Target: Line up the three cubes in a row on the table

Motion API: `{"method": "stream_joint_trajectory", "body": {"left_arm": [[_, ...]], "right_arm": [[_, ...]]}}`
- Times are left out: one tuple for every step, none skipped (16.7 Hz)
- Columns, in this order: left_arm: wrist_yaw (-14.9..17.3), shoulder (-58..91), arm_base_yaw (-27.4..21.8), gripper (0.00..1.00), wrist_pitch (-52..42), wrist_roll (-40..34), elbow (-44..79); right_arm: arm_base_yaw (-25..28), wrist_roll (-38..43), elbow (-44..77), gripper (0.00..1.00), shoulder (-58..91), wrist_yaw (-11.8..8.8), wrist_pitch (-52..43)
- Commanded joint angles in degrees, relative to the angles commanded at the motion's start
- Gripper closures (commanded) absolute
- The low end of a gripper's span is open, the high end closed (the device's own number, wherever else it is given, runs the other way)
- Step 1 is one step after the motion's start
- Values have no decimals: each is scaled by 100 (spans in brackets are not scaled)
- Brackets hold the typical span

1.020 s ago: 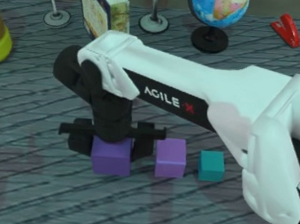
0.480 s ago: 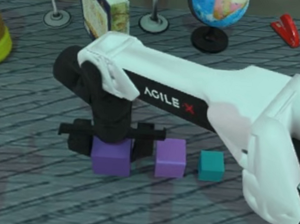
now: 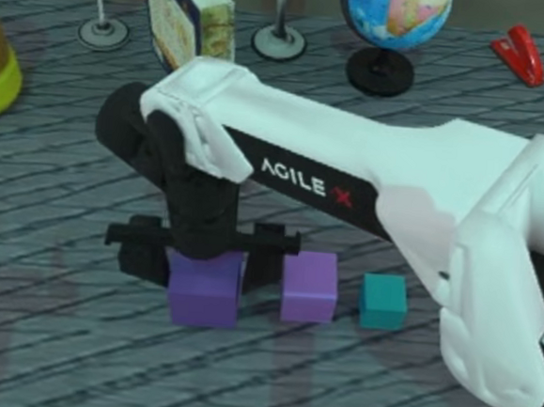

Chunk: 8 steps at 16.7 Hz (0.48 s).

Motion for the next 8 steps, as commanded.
{"method": "stream_joint_trajectory", "body": {"left_arm": [[0, 0, 0, 0, 0, 0, 0], [0, 0, 0, 0, 0, 0, 0], [0, 0, 0, 0, 0, 0, 0], [0, 0, 0, 0, 0, 0, 0], [0, 0, 0, 0, 0, 0, 0], [0, 0, 0, 0, 0, 0, 0], [0, 0, 0, 0, 0, 0, 0], [0, 0, 0, 0, 0, 0, 0]], "right_arm": [[0, 0, 0, 0, 0, 0, 0], [0, 0, 0, 0, 0, 0, 0], [0, 0, 0, 0, 0, 0, 0], [0, 0, 0, 0, 0, 0, 0], [0, 0, 0, 0, 0, 0, 0], [0, 0, 0, 0, 0, 0, 0], [0, 0, 0, 0, 0, 0, 0], [0, 0, 0, 0, 0, 0, 0]]}}
